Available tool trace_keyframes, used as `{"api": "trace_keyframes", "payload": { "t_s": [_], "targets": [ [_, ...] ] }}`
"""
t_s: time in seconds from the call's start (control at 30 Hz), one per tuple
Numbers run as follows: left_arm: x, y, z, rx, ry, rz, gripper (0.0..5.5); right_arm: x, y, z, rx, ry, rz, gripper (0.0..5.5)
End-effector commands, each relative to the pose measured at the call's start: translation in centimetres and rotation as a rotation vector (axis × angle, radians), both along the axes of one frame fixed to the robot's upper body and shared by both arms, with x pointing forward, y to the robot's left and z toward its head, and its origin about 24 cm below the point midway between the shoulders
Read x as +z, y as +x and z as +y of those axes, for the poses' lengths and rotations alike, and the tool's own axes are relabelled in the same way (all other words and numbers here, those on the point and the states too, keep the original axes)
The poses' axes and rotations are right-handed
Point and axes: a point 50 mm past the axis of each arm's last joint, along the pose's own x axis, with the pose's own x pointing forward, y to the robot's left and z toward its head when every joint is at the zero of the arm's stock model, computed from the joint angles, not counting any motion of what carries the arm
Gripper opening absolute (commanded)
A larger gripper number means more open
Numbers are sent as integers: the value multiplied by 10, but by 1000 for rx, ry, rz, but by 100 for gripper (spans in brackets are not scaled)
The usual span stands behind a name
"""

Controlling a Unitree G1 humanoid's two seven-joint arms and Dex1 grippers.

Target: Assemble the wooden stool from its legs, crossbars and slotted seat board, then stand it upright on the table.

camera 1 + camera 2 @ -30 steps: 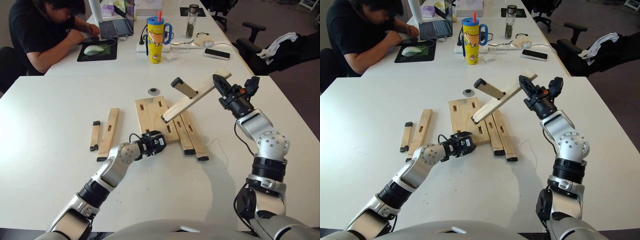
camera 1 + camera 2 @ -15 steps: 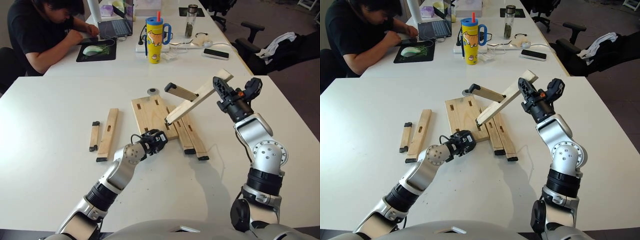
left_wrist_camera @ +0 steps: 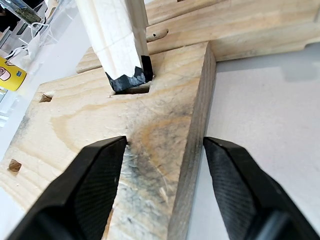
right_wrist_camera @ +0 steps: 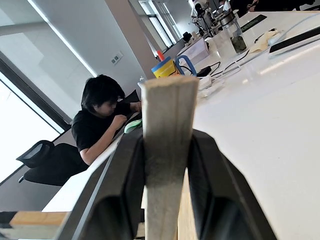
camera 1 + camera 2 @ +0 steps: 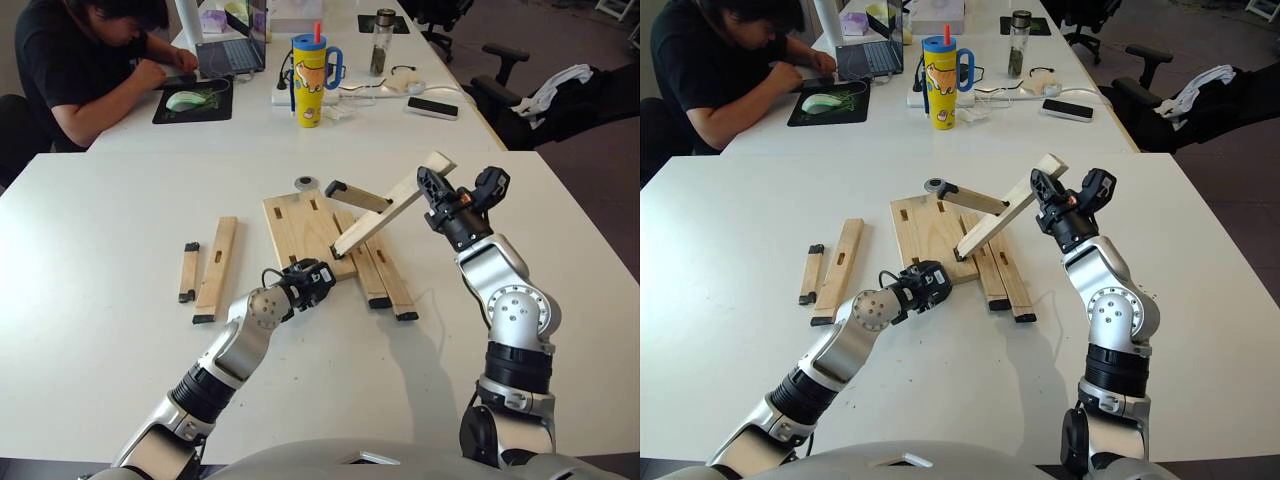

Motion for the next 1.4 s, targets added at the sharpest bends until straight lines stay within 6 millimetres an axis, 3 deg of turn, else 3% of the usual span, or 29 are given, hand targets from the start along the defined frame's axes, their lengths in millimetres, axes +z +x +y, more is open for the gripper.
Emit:
{"api": "trace_keyframes", "payload": {
  "t_s": [0.03,0.23,0.37,0.5,0.87,1.4],
  "targets": [
    [-32,-13,22,80,86,167,284,4,-2,-2,-56,-83,-7,104],
    [-32,-15,22,91,81,172,284,3,-8,17,-27,-30,14,104],
    [-33,-16,21,90,80,177,284,24,-5,16,-34,67,-42,104],
    [-34,-17,21,91,79,177,284,31,-6,19,-8,82,-51,104],
    [-35,-17,20,81,86,177,284,-4,-12,27,-3,15,70,104],
    [-36,-18,21,90,89,182,284,7,-10,22,-30,-81,21,104]
  ]
}}
